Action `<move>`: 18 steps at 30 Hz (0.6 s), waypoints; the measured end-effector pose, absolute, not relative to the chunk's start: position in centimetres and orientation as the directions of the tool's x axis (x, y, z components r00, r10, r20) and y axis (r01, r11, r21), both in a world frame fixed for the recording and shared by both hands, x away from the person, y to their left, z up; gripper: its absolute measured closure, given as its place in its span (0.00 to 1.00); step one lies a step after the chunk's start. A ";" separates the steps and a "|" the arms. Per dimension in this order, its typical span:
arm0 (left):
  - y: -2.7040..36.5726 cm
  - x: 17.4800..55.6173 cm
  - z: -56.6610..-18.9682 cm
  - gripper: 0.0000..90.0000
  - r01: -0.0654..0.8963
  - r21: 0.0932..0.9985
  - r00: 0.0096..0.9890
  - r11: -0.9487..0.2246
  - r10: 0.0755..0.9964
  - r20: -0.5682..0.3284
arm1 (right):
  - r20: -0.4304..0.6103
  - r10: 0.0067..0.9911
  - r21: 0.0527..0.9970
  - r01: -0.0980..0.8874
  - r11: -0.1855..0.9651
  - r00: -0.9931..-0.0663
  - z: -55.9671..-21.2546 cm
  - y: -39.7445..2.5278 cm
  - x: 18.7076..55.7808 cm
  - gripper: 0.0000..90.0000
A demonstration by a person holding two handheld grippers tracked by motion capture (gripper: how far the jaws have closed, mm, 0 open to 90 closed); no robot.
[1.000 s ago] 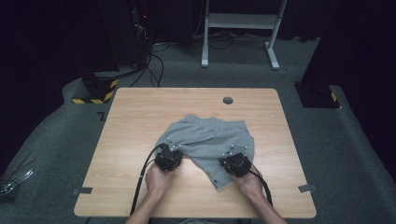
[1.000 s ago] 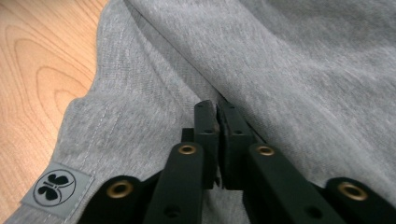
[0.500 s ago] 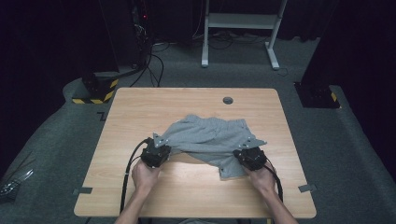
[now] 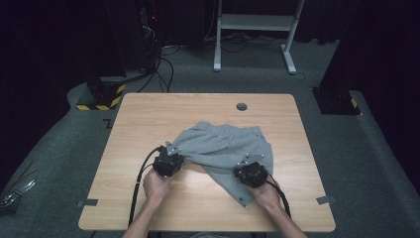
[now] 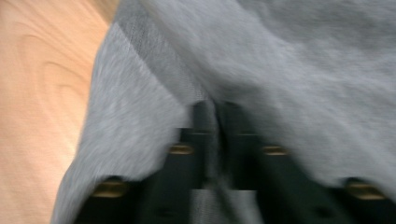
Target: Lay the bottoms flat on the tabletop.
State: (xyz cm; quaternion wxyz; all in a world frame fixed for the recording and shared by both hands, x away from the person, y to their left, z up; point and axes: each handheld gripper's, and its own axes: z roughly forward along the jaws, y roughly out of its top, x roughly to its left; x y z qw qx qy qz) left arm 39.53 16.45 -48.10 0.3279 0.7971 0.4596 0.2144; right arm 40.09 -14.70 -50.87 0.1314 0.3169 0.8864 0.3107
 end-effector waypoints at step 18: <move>17.6 39.2 -46.7 0.94 0.565 0.753 0.461 -0.337 0.886 0.051 | -0.069 0.703 0.703 0.465 0.538 -0.708 -48.5 -17.1 40.2 0.74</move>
